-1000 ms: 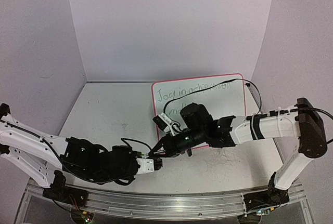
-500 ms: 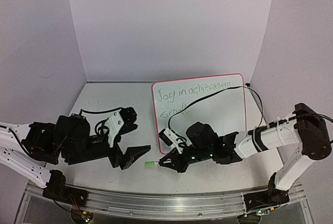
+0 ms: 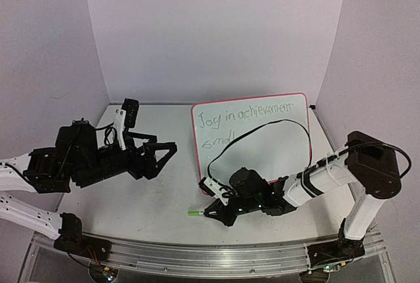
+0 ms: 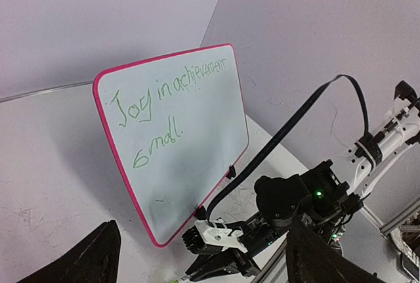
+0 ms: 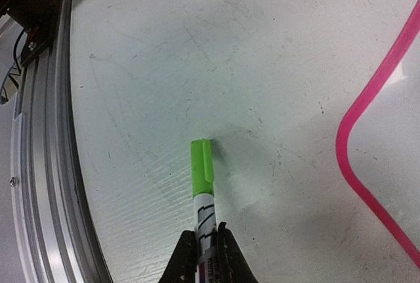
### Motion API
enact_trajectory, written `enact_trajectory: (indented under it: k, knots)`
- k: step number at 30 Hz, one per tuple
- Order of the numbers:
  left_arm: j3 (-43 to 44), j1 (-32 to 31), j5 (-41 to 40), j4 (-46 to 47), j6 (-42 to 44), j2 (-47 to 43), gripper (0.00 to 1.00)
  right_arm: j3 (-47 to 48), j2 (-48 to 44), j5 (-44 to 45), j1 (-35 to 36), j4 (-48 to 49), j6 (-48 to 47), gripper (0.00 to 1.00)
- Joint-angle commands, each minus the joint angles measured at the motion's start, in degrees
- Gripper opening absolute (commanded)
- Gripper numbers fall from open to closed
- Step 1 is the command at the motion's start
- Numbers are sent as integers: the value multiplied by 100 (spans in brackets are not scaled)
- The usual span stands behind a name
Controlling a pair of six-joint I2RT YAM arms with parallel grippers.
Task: Write a sentence on the whiteboard
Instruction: Put down the whiteboard marker at the center of the board, then reset both arms
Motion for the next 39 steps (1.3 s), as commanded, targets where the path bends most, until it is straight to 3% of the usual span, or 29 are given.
enact_trajectory:
  k: [1,5,12,21,29,39]
  knots:
    - [145,361,94,-69,-502,152,88,-145,24,519,71,-142,75,26]
    - [96,1116,536,-160,-631,72,88,-258,-593,1368,73,-542,594,50]
    - [430,2236,997,-355,-388,5,91,-227,-2396,3164,-110,-2028,1427,79]
    - [1488,3687,1363,-458,306,380,93,608,-5229,4063,-1642,-3733,1359,95]
    - [2632,3779,1138,-313,1006,199,93,2264,-5966,4947,-1749,-4240,1002,98]
    - [2824,3780,1415,-115,1080,-274,93,2605,-6227,5129,-1753,-3606,547,98]
